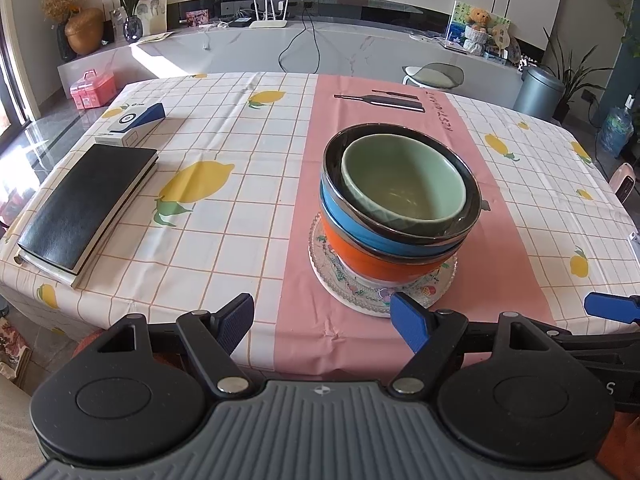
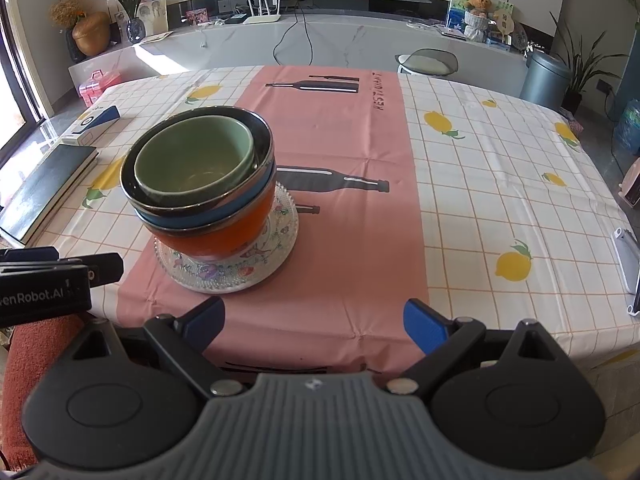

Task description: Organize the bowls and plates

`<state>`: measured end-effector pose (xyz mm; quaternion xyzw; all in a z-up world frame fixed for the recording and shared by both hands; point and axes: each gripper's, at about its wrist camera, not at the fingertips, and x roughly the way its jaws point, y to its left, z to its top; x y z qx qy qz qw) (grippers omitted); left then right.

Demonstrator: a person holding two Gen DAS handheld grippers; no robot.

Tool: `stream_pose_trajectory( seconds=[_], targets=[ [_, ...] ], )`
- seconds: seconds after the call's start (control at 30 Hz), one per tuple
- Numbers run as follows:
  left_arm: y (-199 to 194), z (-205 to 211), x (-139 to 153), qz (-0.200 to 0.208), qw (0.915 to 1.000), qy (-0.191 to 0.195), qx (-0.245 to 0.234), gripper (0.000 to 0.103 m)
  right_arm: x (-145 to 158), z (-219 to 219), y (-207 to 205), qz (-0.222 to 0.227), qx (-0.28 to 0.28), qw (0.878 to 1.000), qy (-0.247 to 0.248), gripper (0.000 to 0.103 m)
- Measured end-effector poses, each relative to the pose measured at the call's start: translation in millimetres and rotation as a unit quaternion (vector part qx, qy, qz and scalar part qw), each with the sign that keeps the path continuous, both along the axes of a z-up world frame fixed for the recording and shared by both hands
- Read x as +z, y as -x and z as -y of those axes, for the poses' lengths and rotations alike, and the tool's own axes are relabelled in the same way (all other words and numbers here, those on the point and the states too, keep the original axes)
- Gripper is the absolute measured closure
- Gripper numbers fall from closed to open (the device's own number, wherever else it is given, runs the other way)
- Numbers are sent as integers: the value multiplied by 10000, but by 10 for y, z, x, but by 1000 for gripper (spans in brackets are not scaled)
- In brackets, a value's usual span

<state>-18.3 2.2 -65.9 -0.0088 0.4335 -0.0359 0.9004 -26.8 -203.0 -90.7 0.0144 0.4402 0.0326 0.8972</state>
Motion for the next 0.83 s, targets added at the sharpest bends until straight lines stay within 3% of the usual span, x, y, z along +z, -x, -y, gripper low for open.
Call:
stream_pose_trajectory(
  seconds=[0.83],
  targets=[
    [50,-7,11,130,9999,-18,-2,13,-82,8,15,-164,-6,9998,-118,9]
  ],
)
